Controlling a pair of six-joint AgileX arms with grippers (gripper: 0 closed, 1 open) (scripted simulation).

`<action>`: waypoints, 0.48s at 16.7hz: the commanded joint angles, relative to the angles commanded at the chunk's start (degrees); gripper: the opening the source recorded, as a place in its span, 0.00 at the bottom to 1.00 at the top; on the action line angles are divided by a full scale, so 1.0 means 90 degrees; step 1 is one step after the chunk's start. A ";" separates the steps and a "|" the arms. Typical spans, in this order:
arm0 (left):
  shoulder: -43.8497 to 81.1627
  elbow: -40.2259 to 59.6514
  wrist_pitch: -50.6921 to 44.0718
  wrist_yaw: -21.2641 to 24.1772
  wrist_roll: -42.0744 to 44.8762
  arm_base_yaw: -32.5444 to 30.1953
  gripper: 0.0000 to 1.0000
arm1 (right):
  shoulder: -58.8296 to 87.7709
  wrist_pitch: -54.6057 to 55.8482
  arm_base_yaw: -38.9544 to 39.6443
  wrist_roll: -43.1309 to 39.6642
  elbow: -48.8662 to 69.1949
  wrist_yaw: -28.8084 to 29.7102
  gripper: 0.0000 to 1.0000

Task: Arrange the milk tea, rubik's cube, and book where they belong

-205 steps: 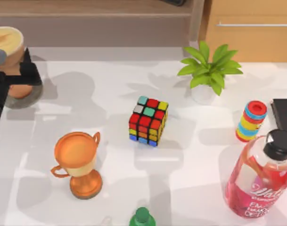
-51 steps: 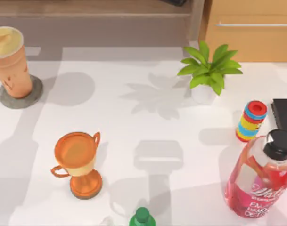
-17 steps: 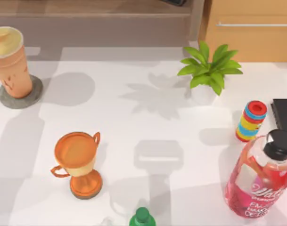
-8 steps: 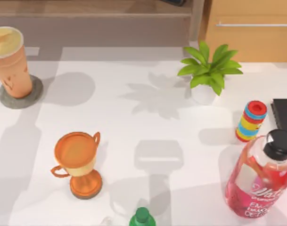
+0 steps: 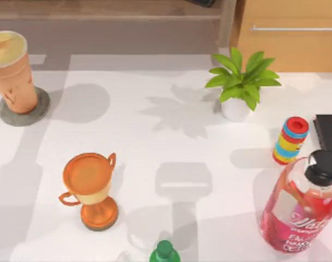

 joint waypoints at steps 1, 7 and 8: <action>-0.0373 -0.0346 -0.0022 0.0011 0.0000 0.0019 1.00 | 0.0000 0.0000 0.0000 0.0000 0.0000 0.0000 1.00; -0.3413 -0.3184 -0.0178 0.0094 -0.0024 0.0192 1.00 | 0.0000 0.0000 0.0000 0.0000 0.0000 0.0000 1.00; -0.3998 -0.3729 -0.0205 0.0112 -0.0030 0.0222 1.00 | 0.0000 0.0000 0.0000 0.0000 0.0000 0.0000 1.00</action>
